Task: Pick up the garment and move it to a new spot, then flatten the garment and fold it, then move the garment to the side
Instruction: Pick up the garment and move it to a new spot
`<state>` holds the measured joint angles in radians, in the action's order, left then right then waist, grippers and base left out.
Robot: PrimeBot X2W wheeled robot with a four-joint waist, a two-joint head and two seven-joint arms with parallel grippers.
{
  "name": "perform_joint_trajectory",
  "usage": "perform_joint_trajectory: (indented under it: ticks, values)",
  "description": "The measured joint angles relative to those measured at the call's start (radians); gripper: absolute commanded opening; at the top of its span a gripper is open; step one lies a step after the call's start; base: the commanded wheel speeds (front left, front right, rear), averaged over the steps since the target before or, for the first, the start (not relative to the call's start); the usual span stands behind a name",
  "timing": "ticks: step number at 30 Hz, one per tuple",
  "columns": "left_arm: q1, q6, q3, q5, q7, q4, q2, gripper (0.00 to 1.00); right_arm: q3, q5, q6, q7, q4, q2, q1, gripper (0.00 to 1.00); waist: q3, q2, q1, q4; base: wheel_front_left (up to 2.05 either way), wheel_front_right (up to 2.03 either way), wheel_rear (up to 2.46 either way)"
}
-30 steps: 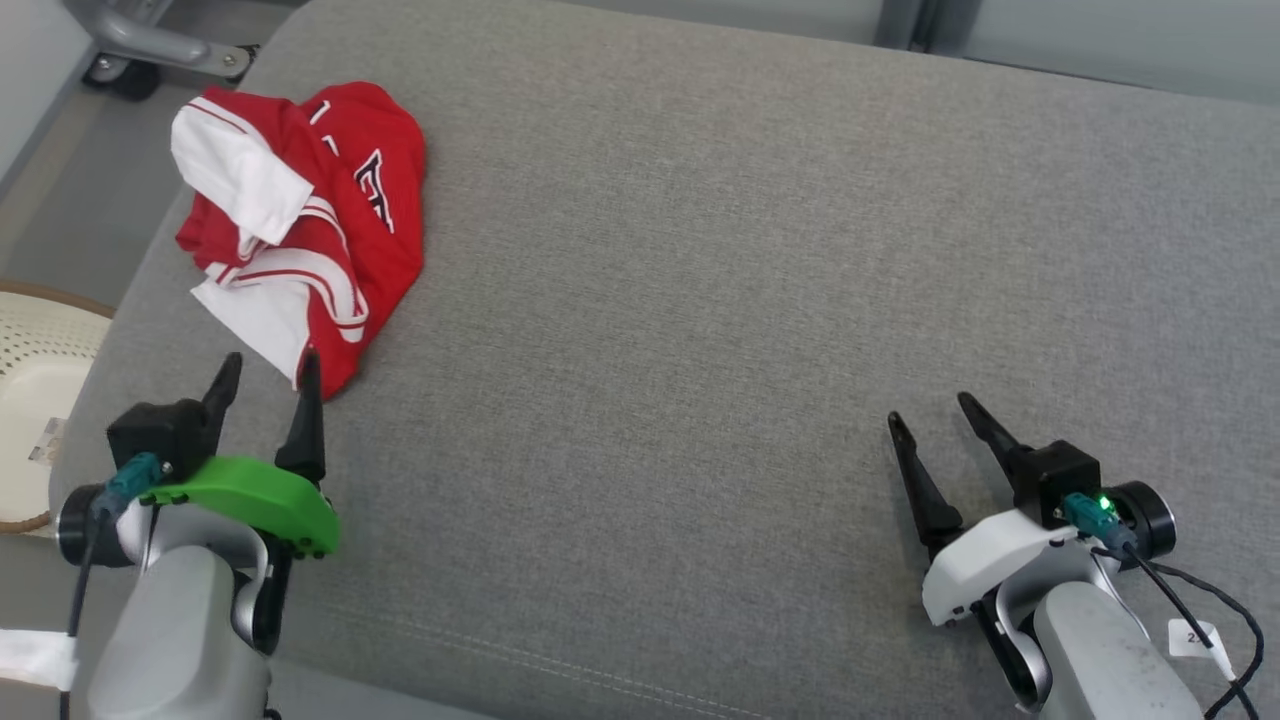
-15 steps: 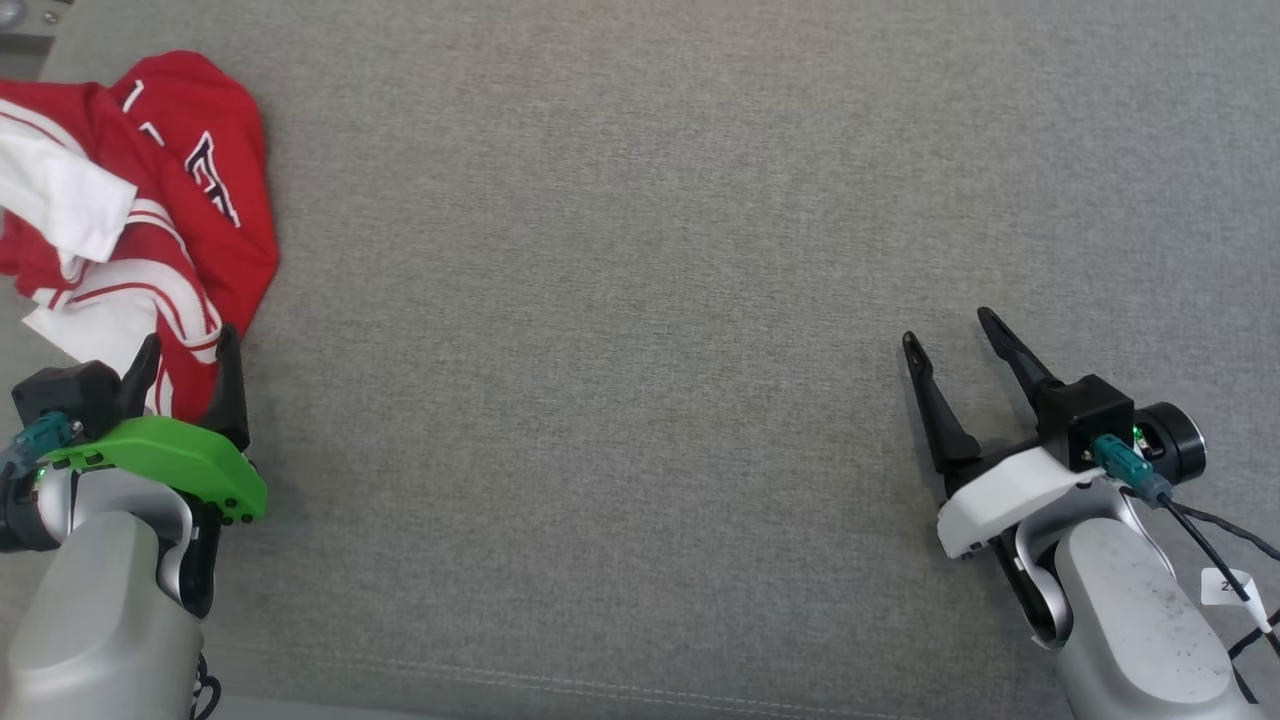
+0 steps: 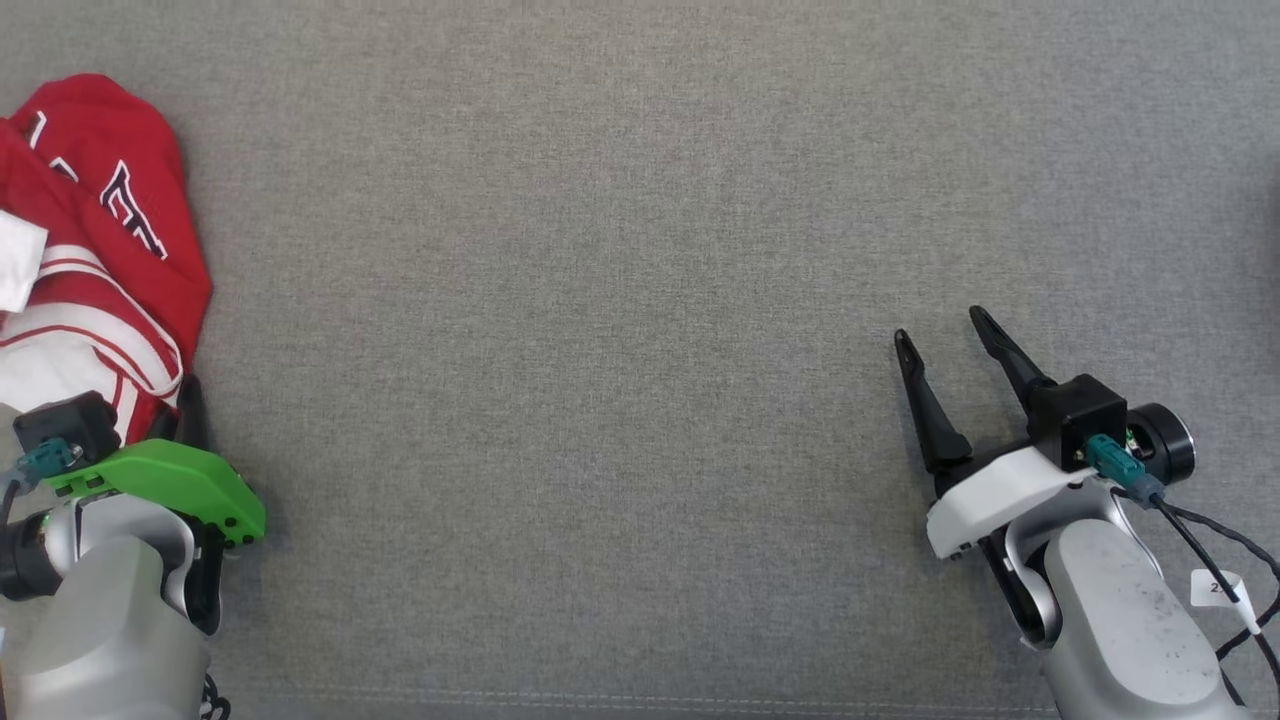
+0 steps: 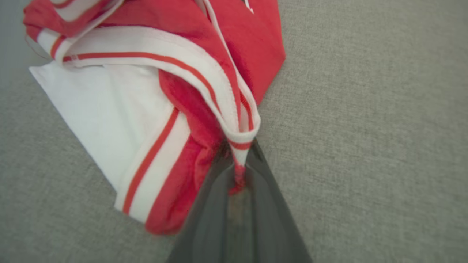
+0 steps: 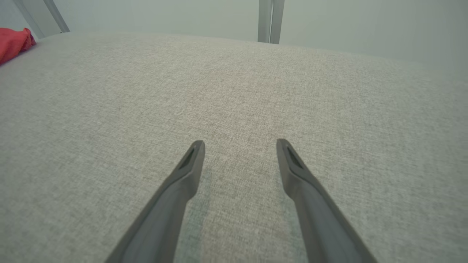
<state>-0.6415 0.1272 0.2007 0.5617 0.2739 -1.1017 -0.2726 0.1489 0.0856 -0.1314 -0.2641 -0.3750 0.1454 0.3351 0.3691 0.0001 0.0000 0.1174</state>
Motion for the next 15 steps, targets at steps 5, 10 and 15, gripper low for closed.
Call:
perform_joint_trajectory:
  ticks: [5,10,15]
  values:
    - [0.018,0.001,0.013,-0.007,-0.008,0.022,-0.008,0.00,-0.002,0.007,0.000,0.000,-0.017,-0.021,-0.010,1.00,-0.045,-0.0001,0.0000,-0.004,0.00,0.00,0.00]
    - [0.060,0.002,-0.011,-0.071,-0.010,0.126,-0.013,0.00,-0.002,0.019,0.000,0.000,-0.033,-0.041,-0.038,1.00,-0.099,-0.0001,0.0000,-0.007,0.00,0.00,0.00]
    - [0.097,0.002,-0.010,-0.142,-0.010,0.244,0.026,0.00,0.000,0.027,0.000,0.000,-0.042,-0.058,-0.057,1.00,-0.151,-0.0001,0.0000,-0.017,0.00,0.00,0.00]
